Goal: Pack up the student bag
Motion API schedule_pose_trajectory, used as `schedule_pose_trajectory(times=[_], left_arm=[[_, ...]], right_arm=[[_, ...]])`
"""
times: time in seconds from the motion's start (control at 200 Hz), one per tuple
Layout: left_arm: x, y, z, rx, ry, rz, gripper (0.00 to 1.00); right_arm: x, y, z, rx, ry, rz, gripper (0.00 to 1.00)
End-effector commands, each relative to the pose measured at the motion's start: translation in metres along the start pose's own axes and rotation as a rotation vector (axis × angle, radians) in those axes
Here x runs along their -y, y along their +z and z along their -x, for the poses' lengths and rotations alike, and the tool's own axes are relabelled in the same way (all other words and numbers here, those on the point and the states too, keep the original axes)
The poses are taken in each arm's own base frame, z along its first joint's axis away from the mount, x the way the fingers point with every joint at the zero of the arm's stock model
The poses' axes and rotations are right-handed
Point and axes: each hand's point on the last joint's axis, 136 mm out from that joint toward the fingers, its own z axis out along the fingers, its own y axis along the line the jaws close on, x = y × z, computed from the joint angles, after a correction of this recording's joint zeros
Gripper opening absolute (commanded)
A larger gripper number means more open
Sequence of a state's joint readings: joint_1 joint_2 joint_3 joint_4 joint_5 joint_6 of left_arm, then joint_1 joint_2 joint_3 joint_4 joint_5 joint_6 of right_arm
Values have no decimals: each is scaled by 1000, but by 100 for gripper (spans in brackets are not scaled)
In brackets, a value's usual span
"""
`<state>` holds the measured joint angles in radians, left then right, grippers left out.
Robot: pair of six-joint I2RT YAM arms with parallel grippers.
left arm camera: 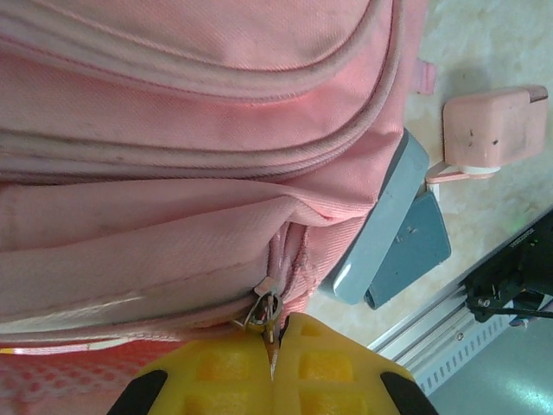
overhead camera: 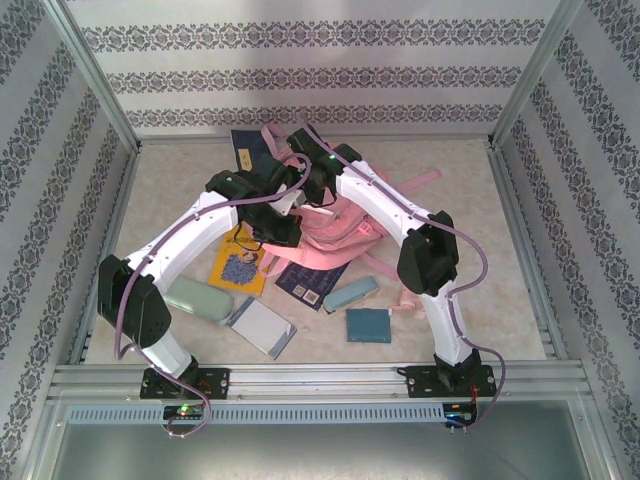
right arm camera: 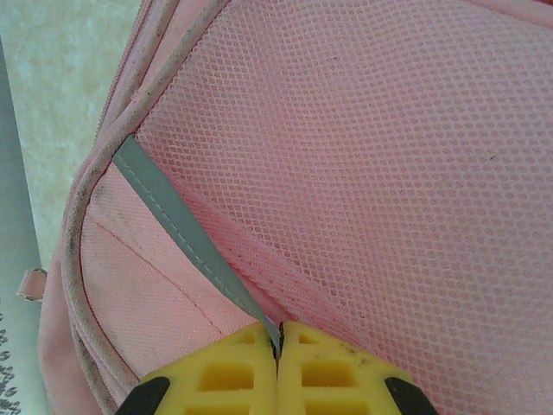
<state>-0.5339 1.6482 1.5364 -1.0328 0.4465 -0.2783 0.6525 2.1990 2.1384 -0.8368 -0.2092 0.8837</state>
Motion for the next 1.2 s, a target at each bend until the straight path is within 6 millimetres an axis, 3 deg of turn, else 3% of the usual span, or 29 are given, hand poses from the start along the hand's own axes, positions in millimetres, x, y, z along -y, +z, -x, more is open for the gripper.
schedule_pose_trajectory(times=[0.0,0.06,0.25,0.415,0.605,0.779,0.979,1.199], left_arm=[[28,5,-13,-60,17,-75,0],[19,8,-18,-65,18,-37,0],[-13,-16,-13,59,36,79,0],[-24,-25,-10,97,96,115,0],[-37,-31,-20,103,157,166,0],[-46,-23,-35,73,173,181,0],[-49,-21,-41,66,189,187,0],[-53,-23,-39,72,205,212,0]], right_arm=[[-43,7,3,8,30,154,0],[-51,8,2,-23,16,205,0],[-39,-9,9,-43,-125,281,34],[-24,-46,35,-26,-262,433,62],[2,-54,25,-112,-391,549,61],[6,-60,-17,-66,-739,668,62],[14,-54,-38,-142,-783,707,60],[17,-50,-64,-206,-774,747,47]])
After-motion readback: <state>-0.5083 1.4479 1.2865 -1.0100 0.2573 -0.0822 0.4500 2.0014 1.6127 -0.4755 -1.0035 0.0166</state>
